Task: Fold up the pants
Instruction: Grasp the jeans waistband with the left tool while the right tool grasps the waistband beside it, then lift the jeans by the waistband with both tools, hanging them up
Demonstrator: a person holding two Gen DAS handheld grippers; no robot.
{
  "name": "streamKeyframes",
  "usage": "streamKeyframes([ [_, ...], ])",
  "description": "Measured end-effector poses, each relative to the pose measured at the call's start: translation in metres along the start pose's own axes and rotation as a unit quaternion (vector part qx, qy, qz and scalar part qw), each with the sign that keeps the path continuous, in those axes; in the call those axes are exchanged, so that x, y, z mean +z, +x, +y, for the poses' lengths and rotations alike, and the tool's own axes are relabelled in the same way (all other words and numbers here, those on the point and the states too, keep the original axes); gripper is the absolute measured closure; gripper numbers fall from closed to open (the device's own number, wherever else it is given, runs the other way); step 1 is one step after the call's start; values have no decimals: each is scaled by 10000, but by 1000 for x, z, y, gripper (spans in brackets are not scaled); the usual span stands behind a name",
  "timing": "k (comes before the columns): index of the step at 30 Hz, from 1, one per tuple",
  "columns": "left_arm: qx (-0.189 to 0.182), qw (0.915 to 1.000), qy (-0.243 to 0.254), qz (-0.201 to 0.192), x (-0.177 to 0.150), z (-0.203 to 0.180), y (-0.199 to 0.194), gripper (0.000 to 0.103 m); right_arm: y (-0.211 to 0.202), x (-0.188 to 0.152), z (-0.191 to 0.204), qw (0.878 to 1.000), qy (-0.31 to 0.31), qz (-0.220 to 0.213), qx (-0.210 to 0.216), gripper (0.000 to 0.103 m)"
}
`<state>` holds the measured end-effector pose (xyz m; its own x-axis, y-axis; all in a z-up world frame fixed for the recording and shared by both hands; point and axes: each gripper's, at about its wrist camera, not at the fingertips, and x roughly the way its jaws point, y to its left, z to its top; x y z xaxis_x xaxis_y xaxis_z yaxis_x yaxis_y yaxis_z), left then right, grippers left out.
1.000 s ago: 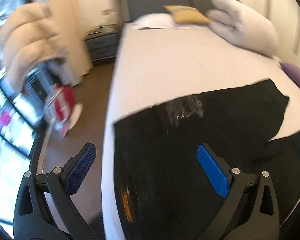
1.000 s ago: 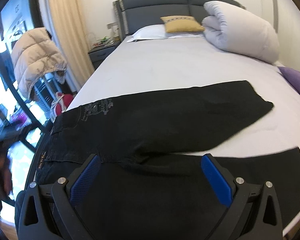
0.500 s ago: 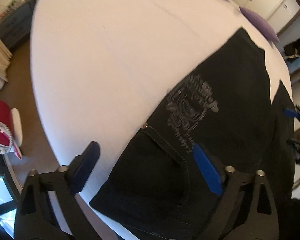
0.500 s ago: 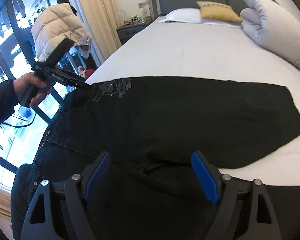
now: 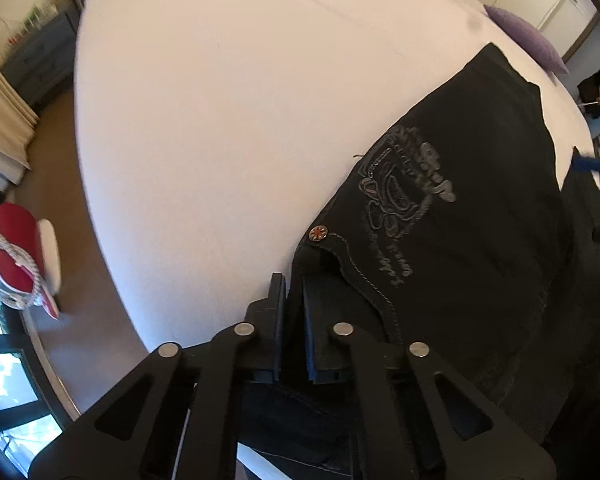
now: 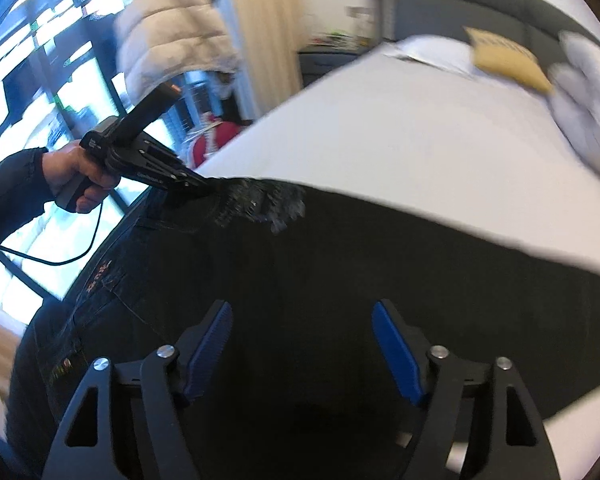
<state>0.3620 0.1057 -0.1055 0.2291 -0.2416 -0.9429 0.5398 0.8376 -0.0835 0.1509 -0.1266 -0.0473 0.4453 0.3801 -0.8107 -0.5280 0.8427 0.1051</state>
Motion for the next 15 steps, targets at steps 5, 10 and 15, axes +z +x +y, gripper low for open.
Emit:
streamKeyframes([
  [5, 397, 9968, 299, -633, -26, -42, -33, 98, 22, 46, 0, 9949, -947, 278, 198, 35],
  [10, 683, 9908, 513, -1048, -45, -71, -52, 98, 57, 81, 3, 9839, -1665, 609, 234, 37],
  [15, 868, 9868, 665, -1191, -63, -85, -54, 98, 94, 94, 11, 9638, -2423, 1103, 135, 49],
])
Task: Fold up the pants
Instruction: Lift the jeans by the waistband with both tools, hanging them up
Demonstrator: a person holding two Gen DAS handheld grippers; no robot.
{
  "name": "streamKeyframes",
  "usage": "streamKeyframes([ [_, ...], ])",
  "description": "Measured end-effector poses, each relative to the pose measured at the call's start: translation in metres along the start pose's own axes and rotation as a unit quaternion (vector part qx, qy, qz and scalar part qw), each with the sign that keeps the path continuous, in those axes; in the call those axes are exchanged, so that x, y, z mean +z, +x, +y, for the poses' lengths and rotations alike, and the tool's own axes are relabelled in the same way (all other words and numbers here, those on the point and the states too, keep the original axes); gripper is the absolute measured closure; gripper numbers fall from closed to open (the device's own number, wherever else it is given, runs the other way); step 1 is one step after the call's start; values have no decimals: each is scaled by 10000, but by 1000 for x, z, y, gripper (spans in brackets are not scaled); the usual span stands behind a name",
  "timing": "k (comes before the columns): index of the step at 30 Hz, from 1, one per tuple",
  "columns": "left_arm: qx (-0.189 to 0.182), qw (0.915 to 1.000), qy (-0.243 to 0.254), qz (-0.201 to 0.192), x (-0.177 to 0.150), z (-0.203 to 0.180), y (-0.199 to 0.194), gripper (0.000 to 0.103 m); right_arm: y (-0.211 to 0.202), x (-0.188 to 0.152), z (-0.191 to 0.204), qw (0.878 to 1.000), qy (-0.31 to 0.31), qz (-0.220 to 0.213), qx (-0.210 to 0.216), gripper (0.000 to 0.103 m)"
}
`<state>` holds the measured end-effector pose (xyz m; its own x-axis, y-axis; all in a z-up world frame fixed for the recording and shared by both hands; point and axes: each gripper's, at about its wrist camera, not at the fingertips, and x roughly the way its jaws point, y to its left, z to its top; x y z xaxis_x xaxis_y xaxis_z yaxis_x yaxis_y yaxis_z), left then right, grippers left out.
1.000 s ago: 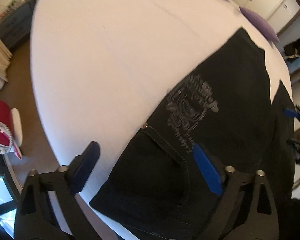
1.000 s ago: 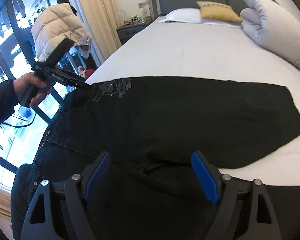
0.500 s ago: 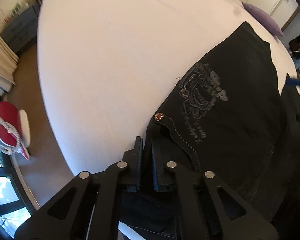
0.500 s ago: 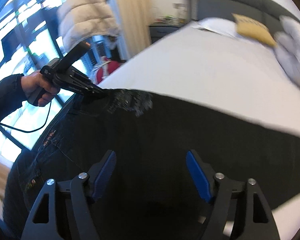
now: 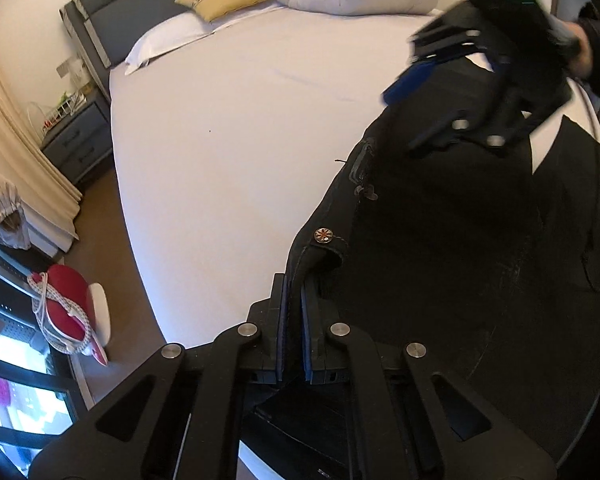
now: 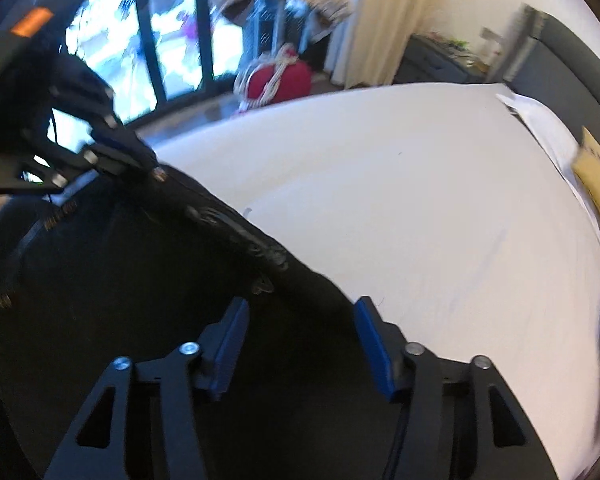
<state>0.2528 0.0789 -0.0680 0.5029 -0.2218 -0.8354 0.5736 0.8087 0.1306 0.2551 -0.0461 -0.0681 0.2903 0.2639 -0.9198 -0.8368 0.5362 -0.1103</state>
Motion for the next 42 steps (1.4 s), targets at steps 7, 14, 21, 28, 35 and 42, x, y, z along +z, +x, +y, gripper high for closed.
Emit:
streamKeyframes([
  [7, 30, 10000, 14, -73, -5, -14, -11, 98, 23, 8, -25, 9990, -93, 420, 147, 52],
  [14, 54, 9999, -4, -88, -2, -14, -10, 98, 23, -1, -30, 9978, 72, 514, 418, 93],
  [21, 59, 9998, -147, -120, -6, -17, -19, 98, 3, -7, -23, 9982, 424, 171, 386, 96],
  [28, -23, 9995, -294, -116, -18, -34, -35, 98, -11, -10, 13, 9951, 720, -264, 617, 96],
  [35, -131, 9996, -228, -131, -38, -67, -61, 98, -21, -20, 68, 9952, 330, -307, 873, 96],
  [42, -147, 9991, 378, 113, -81, -113, -86, 98, -54, -59, 118, 9978, -505, -108, 413, 96],
])
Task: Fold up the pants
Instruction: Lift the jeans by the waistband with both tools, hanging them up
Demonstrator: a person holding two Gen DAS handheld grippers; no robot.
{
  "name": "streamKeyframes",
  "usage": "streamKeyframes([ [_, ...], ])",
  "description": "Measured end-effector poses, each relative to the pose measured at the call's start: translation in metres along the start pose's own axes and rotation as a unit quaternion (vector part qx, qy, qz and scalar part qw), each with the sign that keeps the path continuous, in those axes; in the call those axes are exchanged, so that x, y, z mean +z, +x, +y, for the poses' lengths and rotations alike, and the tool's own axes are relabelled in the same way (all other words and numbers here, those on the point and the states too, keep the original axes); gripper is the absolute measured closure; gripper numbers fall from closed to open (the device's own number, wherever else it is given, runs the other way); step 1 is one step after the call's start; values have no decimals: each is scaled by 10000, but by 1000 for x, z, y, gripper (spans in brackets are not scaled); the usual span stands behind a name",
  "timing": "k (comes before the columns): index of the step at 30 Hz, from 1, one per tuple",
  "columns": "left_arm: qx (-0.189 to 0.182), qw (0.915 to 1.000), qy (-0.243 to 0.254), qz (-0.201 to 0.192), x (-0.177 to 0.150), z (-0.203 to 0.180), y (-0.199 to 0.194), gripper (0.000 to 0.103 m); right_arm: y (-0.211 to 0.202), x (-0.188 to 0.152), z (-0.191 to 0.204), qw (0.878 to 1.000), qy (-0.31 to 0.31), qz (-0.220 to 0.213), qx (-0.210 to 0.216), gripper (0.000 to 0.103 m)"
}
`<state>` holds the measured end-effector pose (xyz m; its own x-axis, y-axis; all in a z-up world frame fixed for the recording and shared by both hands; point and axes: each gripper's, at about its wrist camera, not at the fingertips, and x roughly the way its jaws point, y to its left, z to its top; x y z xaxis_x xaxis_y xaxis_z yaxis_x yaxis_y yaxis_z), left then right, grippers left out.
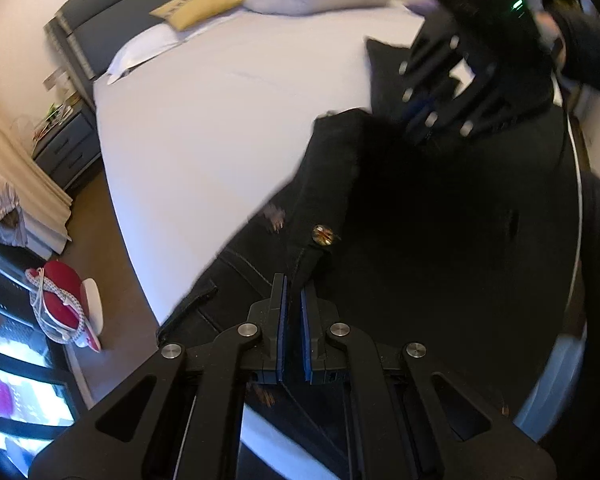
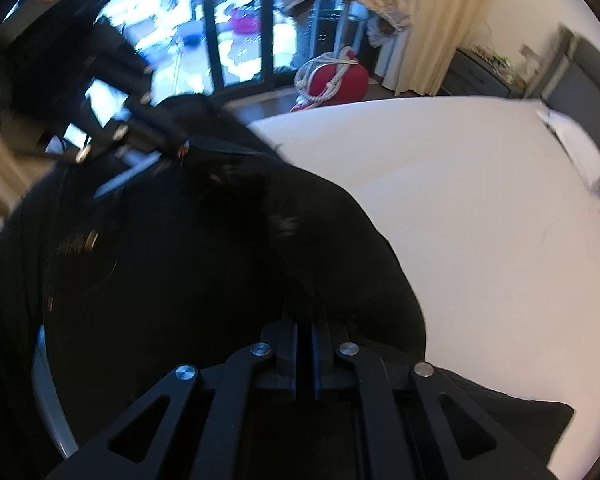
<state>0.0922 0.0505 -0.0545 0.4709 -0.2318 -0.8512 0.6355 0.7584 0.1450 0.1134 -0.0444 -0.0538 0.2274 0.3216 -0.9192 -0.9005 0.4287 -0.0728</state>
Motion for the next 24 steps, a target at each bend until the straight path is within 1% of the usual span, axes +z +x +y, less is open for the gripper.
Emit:
streamKeyframes([
  [1, -12, 9999, 79, 90, -8, -8, -1, 98, -5, -9, 7, 9999, -116, 41, -53, 96],
  [3, -65, 9996, 188, 214, -22, -24, -5, 98, -8, -26, 33, 9983, -472, 213, -279, 96],
  [5, -173, 9988, 323, 318, -34, -44, -9, 98, -10, -43, 57, 9963, -717, 301, -374, 96],
  [7, -202, 9971, 595, 439, -45, -69, -14, 98, -12, -57, 80, 9937, -926, 386, -497, 96],
  [8, -226, 9962, 689, 480, -50, -80, -16, 98, -11, -63, 93, 9909, -1102, 457, -623, 96],
  [9, -252, 9955, 762, 504, -54, -91, -18, 98, -10, -69, 108, 9857, -1369, 558, -810, 96],
  [11, -330, 9943, 855, 542, -61, -109, -21, 98, -11, -82, 127, 9761, -1772, 694, -1053, 96],
  [12, -365, 9936, 906, 563, -65, -117, -24, 98, -11, -88, 137, 9711, -1951, 763, -1145, 96],
  [14, -392, 9925, 1000, 578, -70, -130, -27, 98, -11, -94, 151, 9652, -2168, 840, -1196, 97],
  [18, -460, 9905, 1157, 589, -83, -151, -36, 98, -9, -105, 172, 9593, -2351, 942, -1253, 96],
  [21, -419, 9886, 1297, 634, -90, -163, -39, 98, -8, -109, 182, 9559, -2407, 964, -1376, 96],
  [24, -422, 9876, 1361, 654, -88, -169, -36, 98, -10, -111, 189, 9526, -2429, 988, -1544, 96],
])
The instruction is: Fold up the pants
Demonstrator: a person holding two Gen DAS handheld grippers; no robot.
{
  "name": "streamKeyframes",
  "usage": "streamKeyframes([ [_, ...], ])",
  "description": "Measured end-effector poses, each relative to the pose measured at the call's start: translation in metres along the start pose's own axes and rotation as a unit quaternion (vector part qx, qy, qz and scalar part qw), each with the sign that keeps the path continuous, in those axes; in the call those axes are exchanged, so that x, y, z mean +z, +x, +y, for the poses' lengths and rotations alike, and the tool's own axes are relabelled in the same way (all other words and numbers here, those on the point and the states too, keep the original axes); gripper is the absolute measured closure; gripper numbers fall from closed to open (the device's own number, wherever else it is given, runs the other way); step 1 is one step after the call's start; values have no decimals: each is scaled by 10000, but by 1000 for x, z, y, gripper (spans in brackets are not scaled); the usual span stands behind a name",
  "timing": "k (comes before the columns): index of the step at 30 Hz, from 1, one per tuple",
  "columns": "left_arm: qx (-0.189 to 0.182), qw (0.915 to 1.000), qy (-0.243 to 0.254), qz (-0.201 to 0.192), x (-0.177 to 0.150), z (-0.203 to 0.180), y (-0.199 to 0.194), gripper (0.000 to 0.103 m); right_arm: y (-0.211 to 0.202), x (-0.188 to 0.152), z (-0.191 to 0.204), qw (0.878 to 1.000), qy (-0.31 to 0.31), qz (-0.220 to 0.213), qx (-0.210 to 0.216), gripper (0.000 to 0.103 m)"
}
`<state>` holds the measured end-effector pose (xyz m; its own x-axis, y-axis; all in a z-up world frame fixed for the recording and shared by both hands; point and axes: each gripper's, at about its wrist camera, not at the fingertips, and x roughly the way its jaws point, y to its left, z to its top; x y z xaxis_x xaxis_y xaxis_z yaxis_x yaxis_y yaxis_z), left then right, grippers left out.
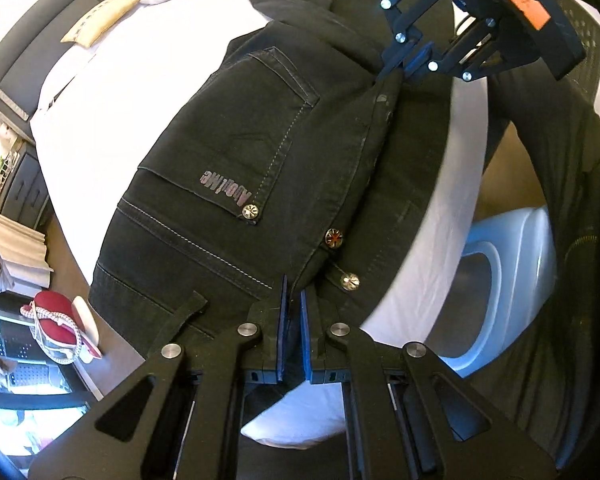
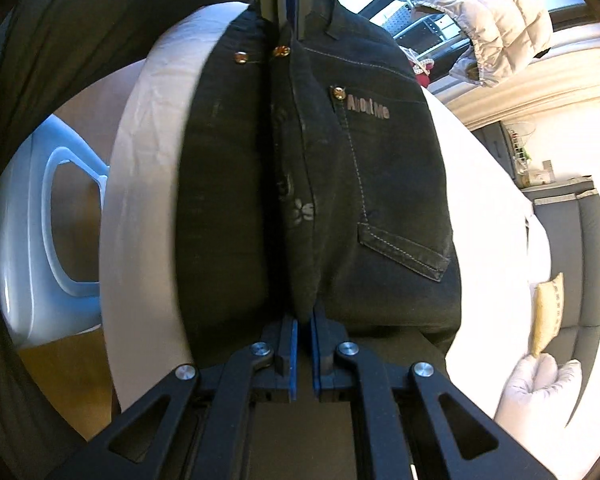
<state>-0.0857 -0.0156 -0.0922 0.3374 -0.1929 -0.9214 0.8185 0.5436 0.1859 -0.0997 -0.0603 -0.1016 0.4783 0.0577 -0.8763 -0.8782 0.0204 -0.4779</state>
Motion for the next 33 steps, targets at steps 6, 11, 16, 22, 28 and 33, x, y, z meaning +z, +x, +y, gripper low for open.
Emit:
streamKeyframes([
  [6, -62, 10000, 44, -8, -7, 4, -4, 98, -3, 4, 12, 9996, -79, 140, -228, 96],
  [11, -91, 10000, 32, 9, -13, 2, -6, 98, -4, 17, 20, 9994, -17, 195, -286, 96],
  [16, -99, 9999, 29, 15, -17, 1, -7, 98, -7, 16, 28, 9993, -18, 216, -315, 96],
  [22, -74, 10000, -23, 6, -22, -2, -3, 98, -7, 12, 42, 9989, 157, 253, -353, 96],
  [28, -211, 9994, -267, -14, -25, 7, -13, 93, -1, 14, 47, 9986, 195, 320, -370, 94],
  [33, -320, 9975, -634, -60, -24, 29, -44, 91, 2, 17, 50, 9982, 300, 340, -394, 94],
])
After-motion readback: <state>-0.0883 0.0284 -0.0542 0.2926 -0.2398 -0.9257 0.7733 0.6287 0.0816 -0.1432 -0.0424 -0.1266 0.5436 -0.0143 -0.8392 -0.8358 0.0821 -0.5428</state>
